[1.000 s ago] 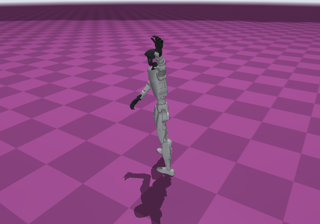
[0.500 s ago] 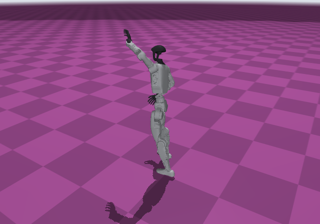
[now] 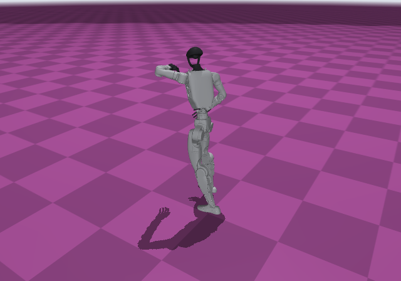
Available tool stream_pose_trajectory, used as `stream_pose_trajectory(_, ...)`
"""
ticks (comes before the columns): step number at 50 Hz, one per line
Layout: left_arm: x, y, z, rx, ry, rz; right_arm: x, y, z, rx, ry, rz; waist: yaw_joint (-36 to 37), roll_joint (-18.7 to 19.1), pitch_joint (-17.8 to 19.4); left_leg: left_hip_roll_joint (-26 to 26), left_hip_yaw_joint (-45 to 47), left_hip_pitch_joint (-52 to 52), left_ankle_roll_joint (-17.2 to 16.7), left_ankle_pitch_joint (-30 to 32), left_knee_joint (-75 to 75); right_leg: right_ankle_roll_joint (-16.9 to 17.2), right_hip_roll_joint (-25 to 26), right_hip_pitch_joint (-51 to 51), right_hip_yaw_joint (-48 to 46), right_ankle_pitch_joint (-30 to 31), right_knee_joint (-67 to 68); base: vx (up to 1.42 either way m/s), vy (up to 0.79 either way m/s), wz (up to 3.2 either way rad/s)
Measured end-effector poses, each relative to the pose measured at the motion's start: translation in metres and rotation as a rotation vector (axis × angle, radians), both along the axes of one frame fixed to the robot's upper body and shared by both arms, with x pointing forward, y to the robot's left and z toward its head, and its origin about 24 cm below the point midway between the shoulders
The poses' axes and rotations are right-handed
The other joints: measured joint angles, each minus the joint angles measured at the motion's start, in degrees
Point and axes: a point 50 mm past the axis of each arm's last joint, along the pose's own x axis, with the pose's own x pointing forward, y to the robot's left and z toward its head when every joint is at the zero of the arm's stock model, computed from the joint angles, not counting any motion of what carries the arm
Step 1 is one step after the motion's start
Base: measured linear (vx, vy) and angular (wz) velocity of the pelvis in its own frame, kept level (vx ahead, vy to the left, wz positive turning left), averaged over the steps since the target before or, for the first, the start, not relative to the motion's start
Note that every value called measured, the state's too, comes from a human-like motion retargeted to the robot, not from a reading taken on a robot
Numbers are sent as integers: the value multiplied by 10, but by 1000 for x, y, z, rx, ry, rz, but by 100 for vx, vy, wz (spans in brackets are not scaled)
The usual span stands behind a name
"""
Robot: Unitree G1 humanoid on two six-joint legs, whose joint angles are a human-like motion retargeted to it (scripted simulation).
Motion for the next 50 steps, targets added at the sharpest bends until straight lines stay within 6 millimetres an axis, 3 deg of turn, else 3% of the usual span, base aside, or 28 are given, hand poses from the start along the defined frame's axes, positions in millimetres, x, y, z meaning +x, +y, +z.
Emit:
stream_pose_trajectory(8,29,28,-46,124,198,206,29,78,52,240,-176,112,-32,-129,81,-7,35,-3,-13,9,61,-6,1,5,48,-16,9,2,-5,-45)
stream_pose_trajectory(12,39,47,-65,168,259,298,34,98,65,318,-179,131,-6,-195,106,-21,59,-22,-32,35,129,-16,-9,8,85,-20,12,4,-5,-75)
stream_pose_trajectory(17,40,55,-89,241,333,321,32,103,66,341,-175,126,34,-243,109,-38,95,-69,-52,82,238,-18,-30,12,127,-17,11,6,-1,-68)
stream_pose_trajectory(23,35,56,-109,311,384,297,35,101,77,322,-219,164,42,-249,108,-3,160,-104,-33,32,266,-1,-35,18,151,-8,2,8,5,-36)
stream_pose_trajectory(27,34,55,-111,298,395,290,34,102,79,338,-221,153,53,-247,110,36,182,-99,2,-22,163,5,-21,18,158,-9,1,9,13,-26)
stream_pose_trajectory(30,36,58,-110,281,397,312,32,106,76,379,-200,137,69,-243,114,50,133,-92,15,-19,60,5,2,19,170,-11,0,11,20,-46)
stream_pose_trajectory(34,33,52,-108,247,413,290,27,99,64,412,-155,86,82,-234,113,46,85,-79,23,8,16,2,7,31,171,-13,-4,10,21,-17)
stream_pose_trajectory(43,35,45,-88,174,361,287,10,83,35,441,-46,14,138,-235,108,31,104,-59,20,1,-13,-16,-9,-11,177,4,61,2,21,-14)
stream_pose_trajectory(50,45,60,-76,139,319,377,-2,78,22,353,-47,-8,200,-216,121,44,127,-64,19,6,-63,-9,-17,-80,12,30,121,-5,13,-22)
